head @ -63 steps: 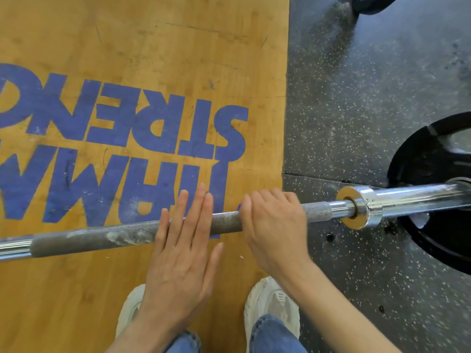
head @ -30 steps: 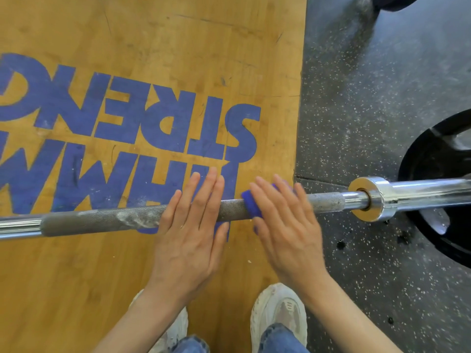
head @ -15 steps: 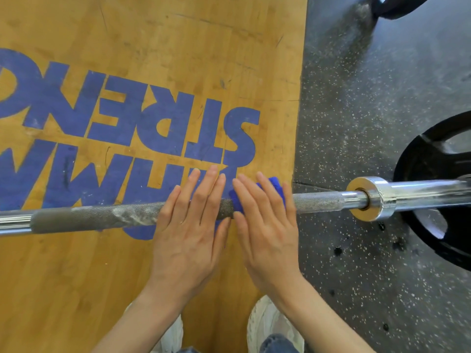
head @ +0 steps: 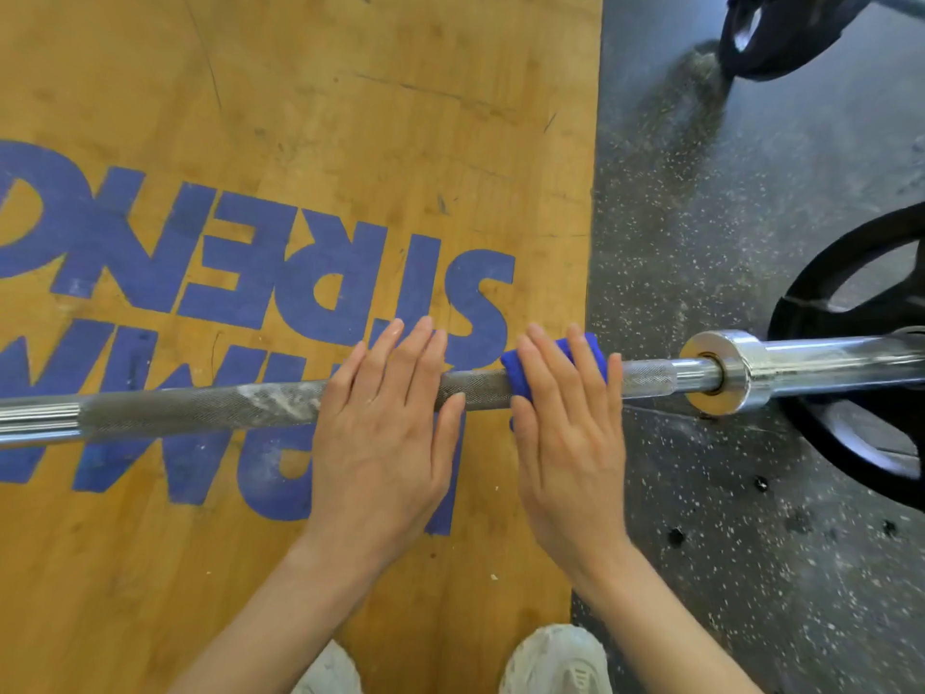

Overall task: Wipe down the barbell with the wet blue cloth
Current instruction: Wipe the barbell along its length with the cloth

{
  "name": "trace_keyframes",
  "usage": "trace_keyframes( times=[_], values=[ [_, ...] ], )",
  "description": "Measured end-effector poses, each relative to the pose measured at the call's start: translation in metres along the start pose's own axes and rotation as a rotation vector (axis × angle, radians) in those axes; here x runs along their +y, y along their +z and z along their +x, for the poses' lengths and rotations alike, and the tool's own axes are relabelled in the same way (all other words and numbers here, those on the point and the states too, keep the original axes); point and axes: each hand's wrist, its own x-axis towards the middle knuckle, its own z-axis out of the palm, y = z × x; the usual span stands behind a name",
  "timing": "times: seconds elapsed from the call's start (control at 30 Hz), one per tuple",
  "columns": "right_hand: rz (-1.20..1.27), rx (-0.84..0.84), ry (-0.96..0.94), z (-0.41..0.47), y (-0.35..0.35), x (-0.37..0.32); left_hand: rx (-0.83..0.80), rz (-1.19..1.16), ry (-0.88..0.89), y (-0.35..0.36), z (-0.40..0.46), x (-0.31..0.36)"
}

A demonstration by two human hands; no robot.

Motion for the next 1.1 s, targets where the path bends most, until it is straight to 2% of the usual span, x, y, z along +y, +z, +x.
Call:
trace_keyframes(
  times=[0.07, 0.17, 0.3, 0.43, 0.57, 0.67, 0.77, 0.83, 0.93, 1.0, 1.1],
  values=[
    [0.043, 0.015, -0.020, 0.009, 0.011, -0.018, 0.015, 0.005, -0.005, 0.003, 0.009, -0.003],
    [0.004, 0.005, -0.146, 0.020, 0.013, 0.001, 0.038, -0.001, -0.009, 0.005, 0.021, -0.008],
    [0.028, 0.035, -0.047, 0.034, 0.021, -0.010, 0.082, -0.019, -0.019, 0.008, 0.036, -0.010],
    [-0.003, 0.002, -0.142, 0.044, 0.021, 0.004, 0.091, -0.032, -0.023, 0.007, 0.048, -0.015],
    [0.050, 0.008, -0.018, 0.048, 0.021, 0.000, 0.068, -0.041, -0.029, 0.005, 0.057, -0.016],
    [0.047, -0.037, -0.135, 0.055, 0.024, -0.004, 0.036, -0.032, -0.018, 0.004, 0.059, -0.020],
    [-0.020, 0.033, -0.083, 0.061, 0.019, 0.025, 0.039, -0.028, 0.006, 0.004, 0.061, -0.023],
    [0.040, 0.063, -0.016, 0.062, 0.024, 0.015, 0.049, -0.017, 0.026, 0.005, 0.062, -0.024],
    [0.106, 0.041, -0.130, 0.056, 0.035, -0.012, 0.035, 0.015, 0.075, 0.005, 0.061, -0.028],
    [0.058, 0.057, -0.217, 0.057, 0.032, 0.004, 0.033, 0.011, 0.092, 0.005, 0.062, -0.030],
    [0.020, 0.129, -0.104, 0.057, 0.030, 0.023, 0.023, -0.006, 0.092, 0.006, 0.061, -0.030]
  ],
)
